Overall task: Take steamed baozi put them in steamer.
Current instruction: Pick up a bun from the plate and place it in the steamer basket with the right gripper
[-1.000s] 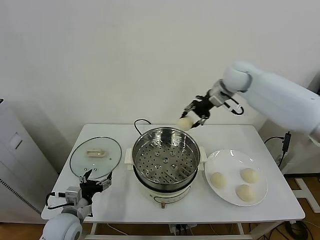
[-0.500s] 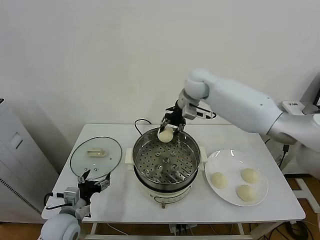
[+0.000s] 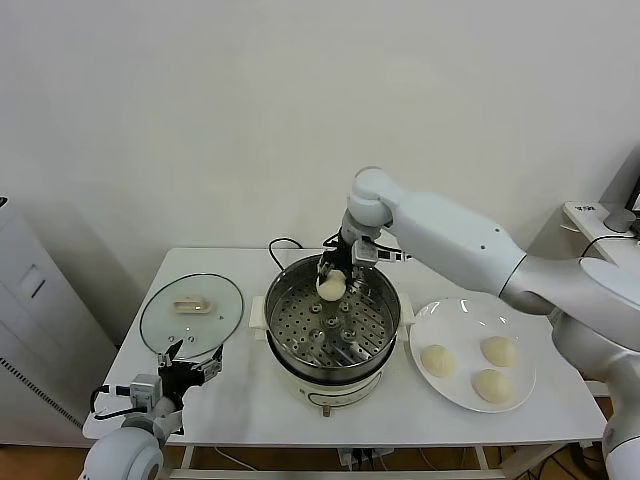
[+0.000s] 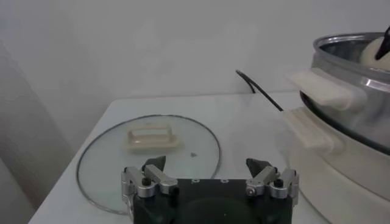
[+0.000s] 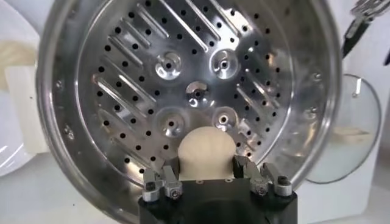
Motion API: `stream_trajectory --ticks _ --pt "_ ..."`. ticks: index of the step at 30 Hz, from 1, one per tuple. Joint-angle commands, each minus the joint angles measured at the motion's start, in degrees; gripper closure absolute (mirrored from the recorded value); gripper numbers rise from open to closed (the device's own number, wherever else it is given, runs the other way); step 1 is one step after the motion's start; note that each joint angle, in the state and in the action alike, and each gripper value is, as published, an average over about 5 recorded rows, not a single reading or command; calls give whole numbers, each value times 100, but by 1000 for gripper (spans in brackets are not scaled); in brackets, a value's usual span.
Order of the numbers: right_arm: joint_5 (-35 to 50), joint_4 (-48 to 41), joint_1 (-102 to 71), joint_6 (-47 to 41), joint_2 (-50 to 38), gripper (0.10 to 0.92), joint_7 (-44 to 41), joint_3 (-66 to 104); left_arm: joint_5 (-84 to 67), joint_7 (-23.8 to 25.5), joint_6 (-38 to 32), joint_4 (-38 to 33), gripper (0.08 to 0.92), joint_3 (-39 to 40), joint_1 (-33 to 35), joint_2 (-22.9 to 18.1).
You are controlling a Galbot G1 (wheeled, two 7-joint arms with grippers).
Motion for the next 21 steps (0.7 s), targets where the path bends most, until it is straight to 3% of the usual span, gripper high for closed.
stream_trajectory --ticks 1,6,11,17,21 --pt "-582 -47 -316 278 102 491 15 222 23 3 -4 26 177 32 -13 -4" --pt "-667 -74 -379 278 108 475 74 309 31 2 -2 28 177 52 -30 -12" --pt "-217 -67 -223 278 30 350 100 241 28 1 -4 50 177 45 -24 -10" --pt "1671 -92 668 261 -360 216 -166 -399 23 -9 2 10 177 14 1 -12" --pt "3317 -62 1449 -370 -842 203 -328 -1205 10 -12 6 -32 177 6 16 1"
